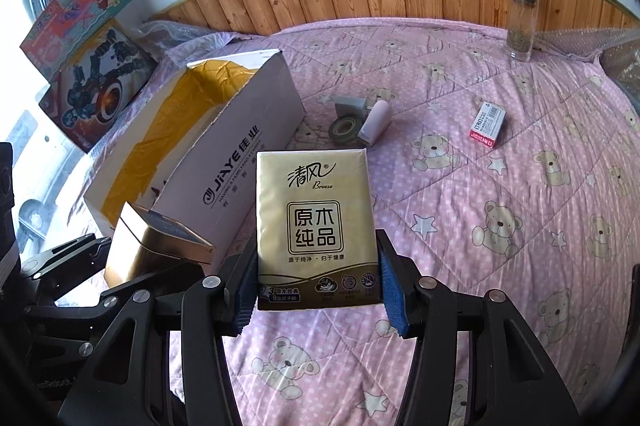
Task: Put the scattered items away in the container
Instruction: 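Carry the tin in the left tool and the tissue pack in the right tool over the box, then open the left tool to drop the tin while the right tool drops the tissue pack into the box, then move both tools out of the box toward the tape roll and pink stapler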
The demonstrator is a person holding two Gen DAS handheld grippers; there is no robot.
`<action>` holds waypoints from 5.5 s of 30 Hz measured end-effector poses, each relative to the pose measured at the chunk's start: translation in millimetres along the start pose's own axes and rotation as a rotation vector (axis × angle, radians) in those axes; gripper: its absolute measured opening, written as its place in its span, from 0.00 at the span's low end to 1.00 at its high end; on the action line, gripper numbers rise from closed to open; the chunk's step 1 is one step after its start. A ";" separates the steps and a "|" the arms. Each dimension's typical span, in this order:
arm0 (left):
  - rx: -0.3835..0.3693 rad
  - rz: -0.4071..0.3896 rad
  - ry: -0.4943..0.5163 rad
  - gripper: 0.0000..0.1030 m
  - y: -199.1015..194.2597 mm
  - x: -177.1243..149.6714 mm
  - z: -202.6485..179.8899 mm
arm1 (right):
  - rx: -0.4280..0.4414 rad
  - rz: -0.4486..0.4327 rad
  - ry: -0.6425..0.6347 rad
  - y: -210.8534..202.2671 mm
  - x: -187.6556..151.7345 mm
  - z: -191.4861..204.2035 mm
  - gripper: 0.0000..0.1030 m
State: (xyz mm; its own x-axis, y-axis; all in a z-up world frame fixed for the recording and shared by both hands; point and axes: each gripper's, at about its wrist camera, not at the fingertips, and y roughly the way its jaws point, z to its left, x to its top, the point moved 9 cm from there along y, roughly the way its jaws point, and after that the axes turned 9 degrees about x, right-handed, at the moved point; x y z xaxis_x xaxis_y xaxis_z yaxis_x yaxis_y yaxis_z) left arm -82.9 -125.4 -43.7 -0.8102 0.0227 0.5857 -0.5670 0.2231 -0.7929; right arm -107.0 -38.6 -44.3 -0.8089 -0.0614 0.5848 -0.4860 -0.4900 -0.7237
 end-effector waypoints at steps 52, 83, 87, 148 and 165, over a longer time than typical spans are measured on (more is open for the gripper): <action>0.062 -0.161 -0.219 0.53 -84.4 30.1 137.3 | 0.127 -0.059 -0.169 -3.2 33.3 149.9 0.54; 0.161 -0.085 -0.235 0.53 -27.1 83.9 214.6 | 0.169 0.048 -0.258 89.5 103.7 169.6 0.54; 0.176 -0.056 -0.223 0.53 -9.6 90.6 219.6 | 0.165 0.073 -0.253 107.0 113.0 162.6 0.54; 0.217 0.097 -0.232 0.60 32.5 88.3 242.8 | 0.089 0.247 -0.248 193.6 144.4 135.8 0.56; 0.221 0.069 -0.201 0.60 -2.7 62.2 211.4 | 0.140 0.158 -0.142 137.3 105.5 128.0 0.56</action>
State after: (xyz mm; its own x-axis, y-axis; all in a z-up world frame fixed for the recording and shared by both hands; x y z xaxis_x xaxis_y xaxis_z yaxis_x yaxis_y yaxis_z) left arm -163.2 -330.6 -40.7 -0.8483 -0.1682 0.5020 -0.5107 0.0098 -0.8597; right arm -216.7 -223.6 -34.9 -0.8116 -0.2631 0.5216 -0.2991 -0.5798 -0.7579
